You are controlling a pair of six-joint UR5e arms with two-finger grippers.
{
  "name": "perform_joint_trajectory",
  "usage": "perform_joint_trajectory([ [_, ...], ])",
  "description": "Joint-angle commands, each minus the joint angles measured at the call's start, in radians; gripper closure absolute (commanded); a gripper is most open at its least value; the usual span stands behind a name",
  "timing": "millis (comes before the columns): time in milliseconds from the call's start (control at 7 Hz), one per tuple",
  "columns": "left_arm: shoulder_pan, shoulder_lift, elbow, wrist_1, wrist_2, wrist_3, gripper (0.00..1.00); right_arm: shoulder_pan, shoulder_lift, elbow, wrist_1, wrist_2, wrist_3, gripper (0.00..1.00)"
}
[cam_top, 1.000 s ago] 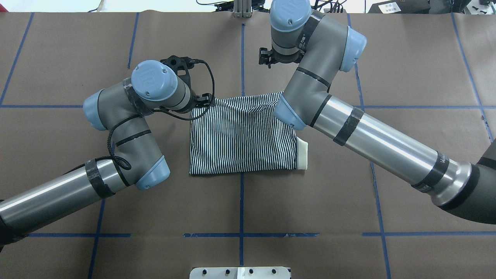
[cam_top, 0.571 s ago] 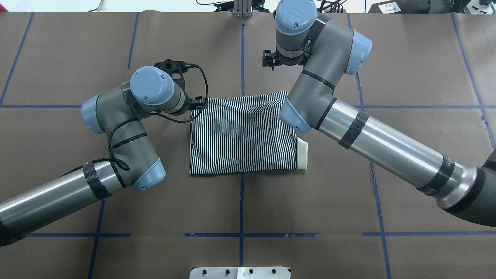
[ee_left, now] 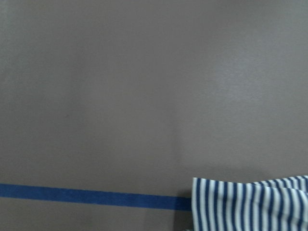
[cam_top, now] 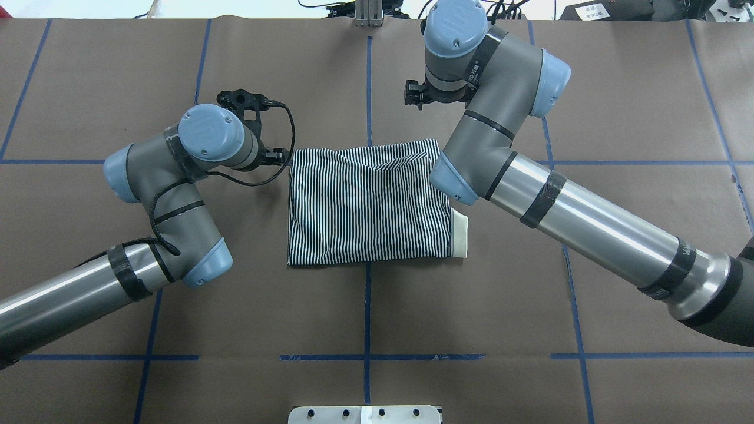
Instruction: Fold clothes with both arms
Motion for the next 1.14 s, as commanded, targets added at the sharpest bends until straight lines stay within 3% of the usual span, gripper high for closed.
perform_joint_trajectory([
  [0, -0.11, 0.068, -0.072, -0.008, -0.005, 0.216, 0.0, 0.005, -0.002, 0.003, 0.003, 0.005, -0.011, 0.0],
  [143, -0.151, 0.093, -0.133, -0.003, -0.097, 0.24, 0.0, 0.032, -0.039, 0.056, -0.003, 0.069, -0.027, 0.0],
  [286, -0.2, 0.133, -0.202, 0.004, -0.193, 0.301, 0.0, 0.078, -0.146, 0.186, -0.011, 0.144, -0.081, 0.0],
  [571, -0.331, 0.287, -0.342, 0.018, -0.26, 0.509, 0.0, 0.199, -0.358, 0.468, -0.163, 0.232, -0.337, 0.0],
  [714, -0.453, 0.328, -0.385, 0.105, -0.329, 0.709, 0.0, 0.277, -0.473, 0.567, -0.224, 0.279, -0.507, 0.0],
  [1000, -0.714, 0.351, -0.381, 0.275, -0.368, 1.151, 0.0, 0.529, -0.718, 0.586, -0.218, 0.497, -0.929, 0.0],
])
